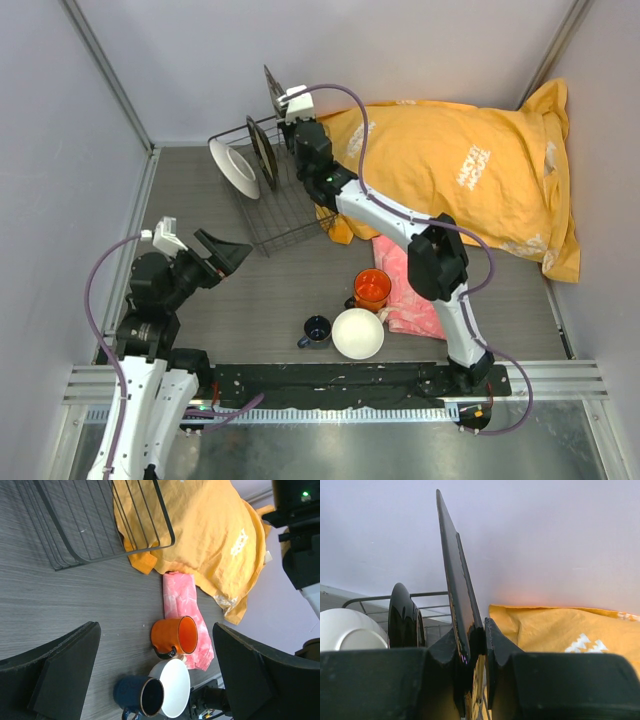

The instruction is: Load the mixed dishes into the dish rack

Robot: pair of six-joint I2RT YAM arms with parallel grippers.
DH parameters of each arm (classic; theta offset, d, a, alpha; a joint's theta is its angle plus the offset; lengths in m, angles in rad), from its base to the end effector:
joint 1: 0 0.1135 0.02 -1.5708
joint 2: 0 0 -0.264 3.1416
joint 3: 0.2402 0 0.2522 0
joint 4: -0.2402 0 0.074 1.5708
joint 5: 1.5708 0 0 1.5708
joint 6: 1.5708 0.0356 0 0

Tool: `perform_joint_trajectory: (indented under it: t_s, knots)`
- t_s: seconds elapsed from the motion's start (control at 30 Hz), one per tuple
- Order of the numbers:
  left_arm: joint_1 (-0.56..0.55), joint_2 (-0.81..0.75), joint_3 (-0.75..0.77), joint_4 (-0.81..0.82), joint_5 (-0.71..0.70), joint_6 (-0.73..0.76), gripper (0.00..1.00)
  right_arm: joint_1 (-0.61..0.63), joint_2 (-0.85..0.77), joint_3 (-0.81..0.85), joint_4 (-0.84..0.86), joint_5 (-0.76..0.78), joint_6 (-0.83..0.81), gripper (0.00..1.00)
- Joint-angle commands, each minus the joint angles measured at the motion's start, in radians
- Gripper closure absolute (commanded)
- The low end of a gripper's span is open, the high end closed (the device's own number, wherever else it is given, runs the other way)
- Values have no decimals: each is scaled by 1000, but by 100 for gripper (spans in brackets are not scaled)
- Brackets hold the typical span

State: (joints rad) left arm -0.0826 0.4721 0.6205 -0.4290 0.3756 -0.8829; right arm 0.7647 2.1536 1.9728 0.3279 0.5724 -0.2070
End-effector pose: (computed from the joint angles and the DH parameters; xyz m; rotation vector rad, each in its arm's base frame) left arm 0.1197 -0.0230 0.2994 -0.4996 1.8924 -1.0029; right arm 0.3885 0.3460 0.3641 -0.2265 1.4296 0.0495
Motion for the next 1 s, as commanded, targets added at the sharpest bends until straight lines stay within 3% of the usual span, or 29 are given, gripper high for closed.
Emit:
perform_joint_trajectory:
  t_s: [0.0,0.4,0.97]
  knots:
    - [0,13,-2,61,25,19,0,-2,15,162,246,7,-28,99]
    - [0,74,-15,110,42,42,0,-2,199,347,241,-6,-34,99]
    - [1,96,-31,111,42,67,0,-27,230,230,249,-3,29,99]
